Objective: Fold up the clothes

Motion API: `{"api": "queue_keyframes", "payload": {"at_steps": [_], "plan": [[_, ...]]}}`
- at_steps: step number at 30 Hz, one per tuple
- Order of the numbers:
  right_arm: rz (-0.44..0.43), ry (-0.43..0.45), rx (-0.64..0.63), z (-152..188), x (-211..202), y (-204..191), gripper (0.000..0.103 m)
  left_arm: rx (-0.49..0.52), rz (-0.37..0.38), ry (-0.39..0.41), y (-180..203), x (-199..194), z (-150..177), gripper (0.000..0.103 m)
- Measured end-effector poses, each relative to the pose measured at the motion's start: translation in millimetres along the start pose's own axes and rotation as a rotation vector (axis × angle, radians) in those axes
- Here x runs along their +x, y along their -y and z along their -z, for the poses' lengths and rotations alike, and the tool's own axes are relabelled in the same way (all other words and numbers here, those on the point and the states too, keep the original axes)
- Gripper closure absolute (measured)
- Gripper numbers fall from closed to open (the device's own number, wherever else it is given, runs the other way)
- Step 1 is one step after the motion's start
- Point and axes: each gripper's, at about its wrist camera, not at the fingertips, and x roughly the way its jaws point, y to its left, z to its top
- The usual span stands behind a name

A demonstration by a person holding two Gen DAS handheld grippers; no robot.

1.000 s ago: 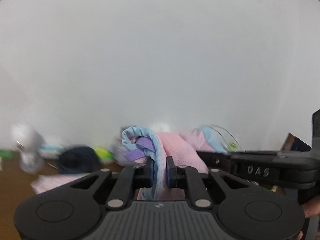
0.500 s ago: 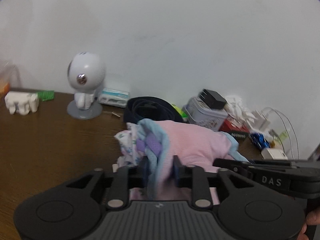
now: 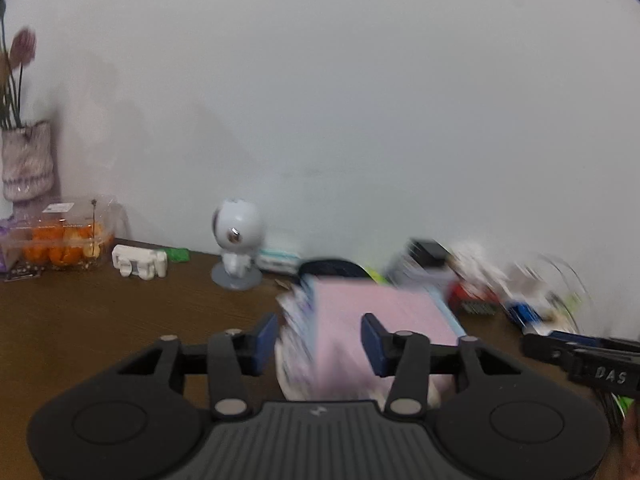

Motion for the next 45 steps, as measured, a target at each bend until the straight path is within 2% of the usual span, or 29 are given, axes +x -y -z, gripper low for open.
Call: {"api": "queue_keyframes", "payload": {"at_steps": [3, 5, 7, 10, 13, 16, 18, 20, 22, 25, 31, 38, 45], "plan": [[-0.032, -0.040, -0.009, 47.3, -52.7, -5.6, 0.048, 0.069, 0.005, -0.005, 23.8, -48.9, 46.4, 0.046], [-0.039, -0.070, -0.018, 81.9, -85.0, -5.5, 0.037, 0.111, 0.005, -0.026, 39.3, -77.1, 79.2, 0.040], [-0.006, -0.095, -0.059, 115.4, -114.9, -1.0, 0.028, 0.125, -0.025, -0.051, 50.0, -102.1, 111.5, 0.029], [0.034, -0.132, -0.076, 156.0, -151.2, 12.1, 0.019, 0.125, -0.055, -0.096, 61.5, -129.5, 156.1, 0.019], [0.019, -0.176, -0.043, 191.8, -175.8, 29.4, 0.004, 0.102, -0.070, -0.145, 71.1, -135.9, 196.0, 0.016], [0.034, -0.175, -0.057, 218.2, -183.1, 36.1, 0.000, 0.112, -0.140, -0.158, 83.1, -131.7, 222.0, 0.015], [0.054, -0.144, -0.056, 227.4, -184.5, 36.8, 0.000, 0.148, -0.195, -0.135, 93.8, -127.2, 230.3, 0.015], [0.069, -0.136, -0.029, 232.1, -180.2, 38.8, 0.000, 0.154, -0.210, -0.134, 98.9, -123.3, 233.1, 0.013], [0.086, -0.145, -0.005, 235.5, -174.3, 39.9, 0.000, 0.158, -0.223, -0.136, 102.6, -118.7, 235.0, 0.005], [0.125, -0.152, -0.010, 238.3, -163.3, 40.6, 0.000, 0.165, -0.244, -0.155, 103.4, -109.1, 238.9, 0.004], [0.163, -0.156, -0.015, 236.1, -148.9, 39.1, 0.000, 0.104, -0.159, -0.192, 95.6, -99.5, 234.6, 0.000], [0.189, -0.167, -0.024, 231.7, -138.9, 31.7, 0.000, 0.144, -0.101, -0.196, 102.9, -99.4, 236.7, 0.000], [0.188, -0.169, -0.020, 230.4, -137.1, 31.3, 0.000, 0.120, -0.129, -0.206, 103.6, -88.6, 229.7, 0.000]]}}
